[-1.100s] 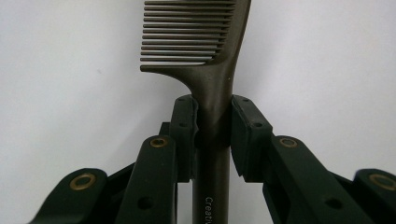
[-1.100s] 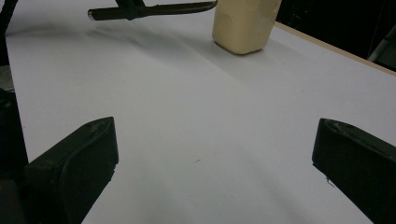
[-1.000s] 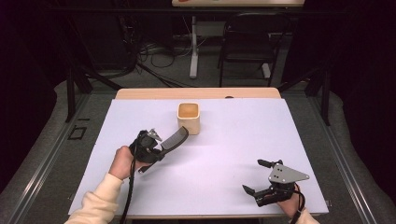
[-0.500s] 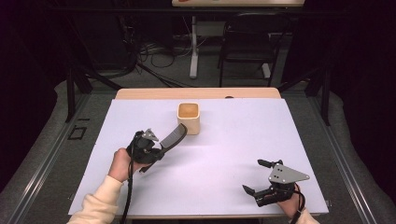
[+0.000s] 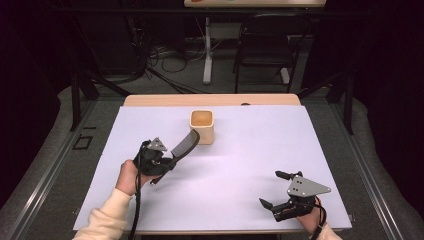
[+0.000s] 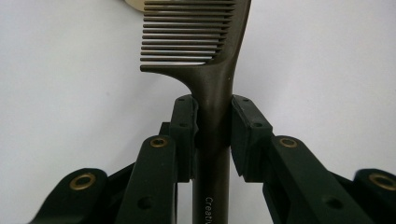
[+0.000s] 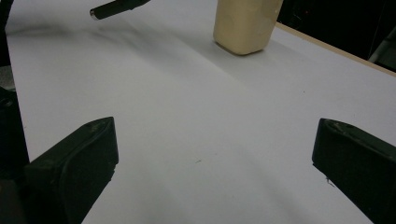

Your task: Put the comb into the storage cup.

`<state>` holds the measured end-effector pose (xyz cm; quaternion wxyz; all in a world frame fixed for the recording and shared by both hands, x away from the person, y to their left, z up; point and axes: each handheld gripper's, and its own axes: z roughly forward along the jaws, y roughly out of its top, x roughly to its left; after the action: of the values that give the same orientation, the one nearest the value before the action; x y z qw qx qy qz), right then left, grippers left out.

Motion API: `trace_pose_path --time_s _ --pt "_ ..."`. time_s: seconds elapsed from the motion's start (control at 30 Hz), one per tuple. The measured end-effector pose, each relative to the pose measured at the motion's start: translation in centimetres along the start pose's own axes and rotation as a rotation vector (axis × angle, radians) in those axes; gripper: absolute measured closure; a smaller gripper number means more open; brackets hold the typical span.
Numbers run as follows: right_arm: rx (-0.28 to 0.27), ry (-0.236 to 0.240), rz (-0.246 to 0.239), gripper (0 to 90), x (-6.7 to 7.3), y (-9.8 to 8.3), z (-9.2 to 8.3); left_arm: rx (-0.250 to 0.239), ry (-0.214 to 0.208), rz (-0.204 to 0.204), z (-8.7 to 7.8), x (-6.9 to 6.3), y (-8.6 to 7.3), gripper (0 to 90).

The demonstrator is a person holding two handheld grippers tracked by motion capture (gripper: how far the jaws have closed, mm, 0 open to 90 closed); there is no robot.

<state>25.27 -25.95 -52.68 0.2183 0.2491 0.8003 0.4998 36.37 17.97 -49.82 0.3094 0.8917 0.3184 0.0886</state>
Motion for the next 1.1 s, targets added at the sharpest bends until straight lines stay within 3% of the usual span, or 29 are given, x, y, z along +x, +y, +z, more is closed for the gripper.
trace_pose_path --time_s 1.1 --pt "-0.001 -0.003 -0.001 0.0 -0.03 -0.01 0.05 -0.161 0.062 -0.010 -0.80 -0.12 -0.03 72.4"
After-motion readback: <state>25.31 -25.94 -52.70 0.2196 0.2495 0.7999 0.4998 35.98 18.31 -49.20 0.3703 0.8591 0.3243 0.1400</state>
